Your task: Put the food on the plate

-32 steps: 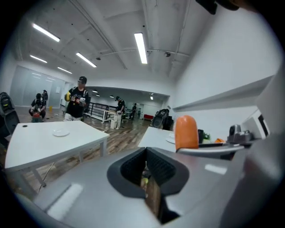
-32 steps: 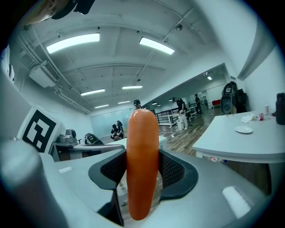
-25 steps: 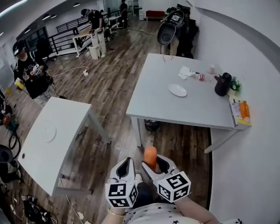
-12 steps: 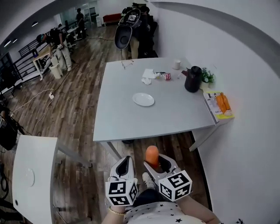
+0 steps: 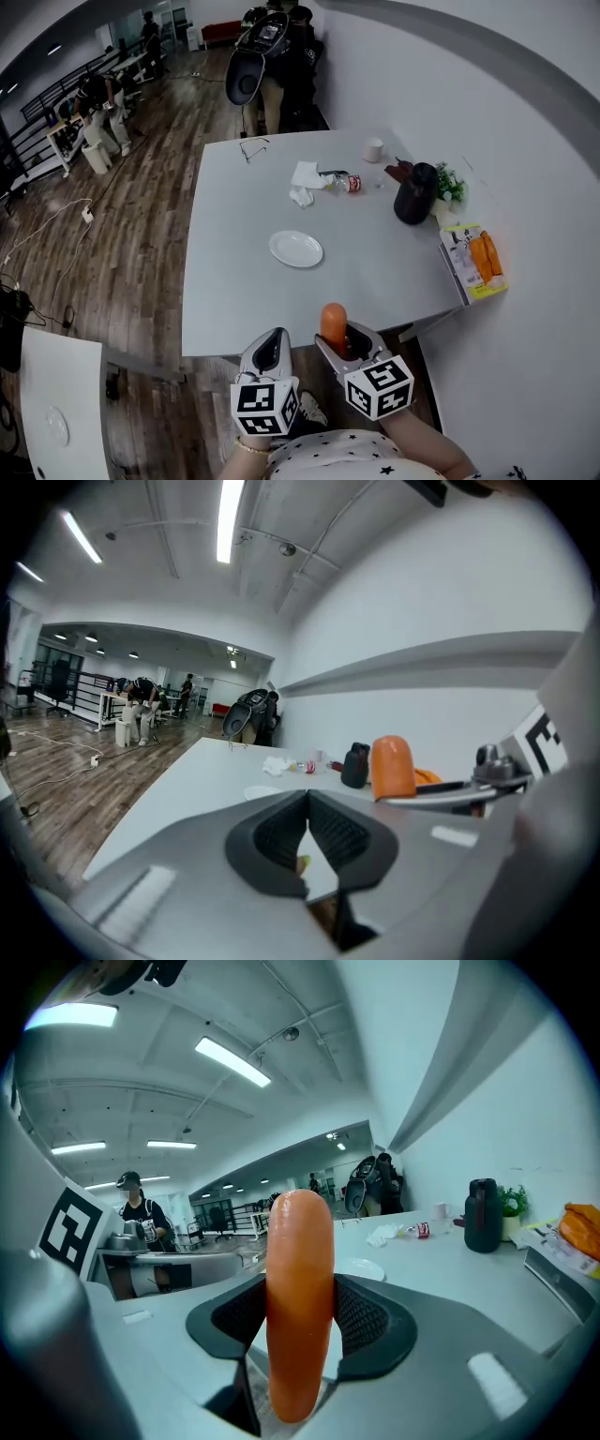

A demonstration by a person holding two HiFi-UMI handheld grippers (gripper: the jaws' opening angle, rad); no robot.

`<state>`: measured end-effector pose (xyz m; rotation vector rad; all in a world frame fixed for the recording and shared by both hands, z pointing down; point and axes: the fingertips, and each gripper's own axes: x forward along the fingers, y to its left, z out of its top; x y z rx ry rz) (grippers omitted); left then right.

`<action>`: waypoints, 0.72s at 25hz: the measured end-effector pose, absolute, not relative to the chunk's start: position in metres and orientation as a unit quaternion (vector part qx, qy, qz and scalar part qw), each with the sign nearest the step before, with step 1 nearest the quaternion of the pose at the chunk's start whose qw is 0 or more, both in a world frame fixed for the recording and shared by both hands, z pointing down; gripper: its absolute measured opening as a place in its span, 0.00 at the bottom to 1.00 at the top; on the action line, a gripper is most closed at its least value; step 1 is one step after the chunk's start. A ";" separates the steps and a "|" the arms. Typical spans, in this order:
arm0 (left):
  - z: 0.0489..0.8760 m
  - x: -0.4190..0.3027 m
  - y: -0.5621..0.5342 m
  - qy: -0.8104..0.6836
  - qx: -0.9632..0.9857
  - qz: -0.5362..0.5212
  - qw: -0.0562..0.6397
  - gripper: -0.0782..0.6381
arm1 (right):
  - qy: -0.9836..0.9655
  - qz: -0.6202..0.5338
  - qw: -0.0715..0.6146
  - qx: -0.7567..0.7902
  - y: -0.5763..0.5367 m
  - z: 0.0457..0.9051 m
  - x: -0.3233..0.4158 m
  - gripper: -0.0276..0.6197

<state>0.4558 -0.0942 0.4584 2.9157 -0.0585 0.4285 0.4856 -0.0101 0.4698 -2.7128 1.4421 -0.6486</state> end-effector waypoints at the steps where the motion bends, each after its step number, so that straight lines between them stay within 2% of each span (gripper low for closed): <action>1: 0.461 0.467 -0.097 -0.017 0.984 0.145 0.098 0.12 | 0.459 -0.210 -0.005 -0.863 -0.014 0.473 0.499 0.38; 9: 0.474 0.528 -0.122 -0.013 0.983 0.150 0.108 0.12 | 0.465 -0.234 -0.029 -0.853 -0.047 0.495 0.581 0.38; 18: 0.489 0.568 -0.140 -0.030 0.980 0.158 0.118 0.12 | 0.492 -0.275 -0.122 -0.817 -0.087 0.530 0.665 0.38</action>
